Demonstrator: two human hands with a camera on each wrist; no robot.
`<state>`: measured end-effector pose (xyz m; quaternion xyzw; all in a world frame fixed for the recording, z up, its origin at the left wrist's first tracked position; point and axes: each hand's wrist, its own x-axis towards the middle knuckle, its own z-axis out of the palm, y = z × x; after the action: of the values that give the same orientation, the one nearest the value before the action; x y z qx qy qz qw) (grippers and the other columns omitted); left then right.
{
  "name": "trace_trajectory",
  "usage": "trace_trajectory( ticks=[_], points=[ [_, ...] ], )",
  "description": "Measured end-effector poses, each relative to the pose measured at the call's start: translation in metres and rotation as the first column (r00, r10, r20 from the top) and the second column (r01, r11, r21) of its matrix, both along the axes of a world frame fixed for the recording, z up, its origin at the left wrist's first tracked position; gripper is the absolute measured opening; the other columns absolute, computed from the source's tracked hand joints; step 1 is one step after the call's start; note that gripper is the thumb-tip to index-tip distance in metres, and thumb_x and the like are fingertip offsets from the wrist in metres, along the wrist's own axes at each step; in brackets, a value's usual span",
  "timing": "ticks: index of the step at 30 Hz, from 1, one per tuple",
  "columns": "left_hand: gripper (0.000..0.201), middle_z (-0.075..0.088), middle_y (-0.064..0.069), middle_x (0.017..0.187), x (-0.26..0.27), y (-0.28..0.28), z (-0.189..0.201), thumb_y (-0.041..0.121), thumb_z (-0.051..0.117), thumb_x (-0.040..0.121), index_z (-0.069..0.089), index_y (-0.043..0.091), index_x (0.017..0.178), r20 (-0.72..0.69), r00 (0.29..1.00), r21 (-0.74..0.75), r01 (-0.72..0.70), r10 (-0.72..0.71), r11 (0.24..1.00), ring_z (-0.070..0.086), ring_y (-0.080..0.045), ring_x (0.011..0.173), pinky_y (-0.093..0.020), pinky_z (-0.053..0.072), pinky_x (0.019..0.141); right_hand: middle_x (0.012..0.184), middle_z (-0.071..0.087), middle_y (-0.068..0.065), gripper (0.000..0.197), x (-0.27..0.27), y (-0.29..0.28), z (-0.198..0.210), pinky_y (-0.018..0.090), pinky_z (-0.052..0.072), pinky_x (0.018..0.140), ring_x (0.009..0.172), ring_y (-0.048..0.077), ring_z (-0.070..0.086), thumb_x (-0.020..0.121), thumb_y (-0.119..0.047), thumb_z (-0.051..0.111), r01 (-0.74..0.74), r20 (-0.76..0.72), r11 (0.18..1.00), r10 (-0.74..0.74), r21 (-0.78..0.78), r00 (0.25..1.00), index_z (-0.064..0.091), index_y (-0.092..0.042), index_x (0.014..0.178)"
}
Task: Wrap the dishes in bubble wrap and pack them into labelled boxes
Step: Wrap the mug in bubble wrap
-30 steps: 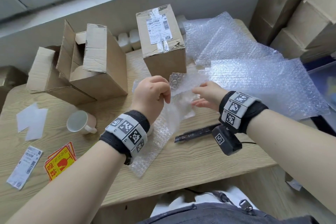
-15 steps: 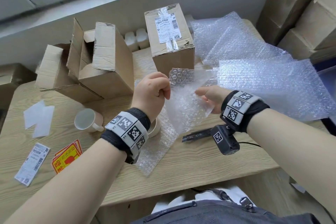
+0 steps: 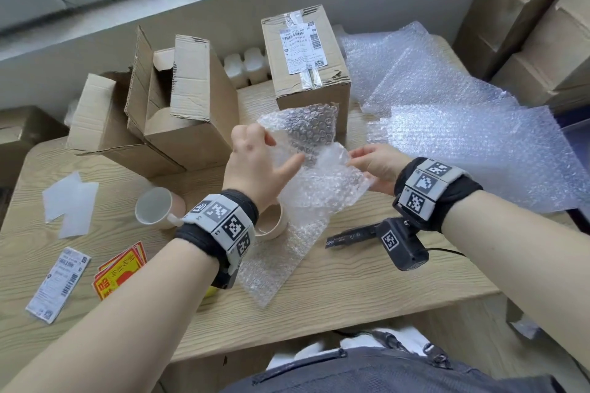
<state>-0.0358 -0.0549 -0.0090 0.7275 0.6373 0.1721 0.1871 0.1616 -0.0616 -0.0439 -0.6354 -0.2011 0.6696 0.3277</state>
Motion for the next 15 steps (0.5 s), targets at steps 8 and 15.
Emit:
trace_trajectory(
  ticks=[8,15],
  points=[
    [0.022,0.039,-0.015,0.114,-0.021,0.006,0.002,-0.003,0.052,0.082,0.046,0.006,0.101,-0.060,0.989,-0.003,-0.134,0.134,0.991,0.042,-0.021,0.072,-0.026,0.034,0.072,0.110,0.059,0.013,0.029,0.030,0.016,-0.003,0.029,0.048,0.072,0.091,0.024,0.057,0.086,0.006,0.048,-0.200,0.837,0.951,-0.094,0.236,0.539,0.059,-0.010,0.108],
    [0.037,0.039,-0.009,0.121,-0.016,0.009,0.001,0.023,0.068,0.084,0.049,0.009,0.113,0.069,0.991,-0.065,-0.110,0.114,0.992,0.039,-0.012,0.087,-0.013,0.027,0.078,0.123,0.058,0.015,0.044,0.009,0.026,-0.001,0.028,0.041,0.085,0.111,0.028,0.056,0.094,-0.035,0.055,-0.464,0.884,0.882,0.146,0.087,0.444,0.055,-0.003,0.123]
  ],
)
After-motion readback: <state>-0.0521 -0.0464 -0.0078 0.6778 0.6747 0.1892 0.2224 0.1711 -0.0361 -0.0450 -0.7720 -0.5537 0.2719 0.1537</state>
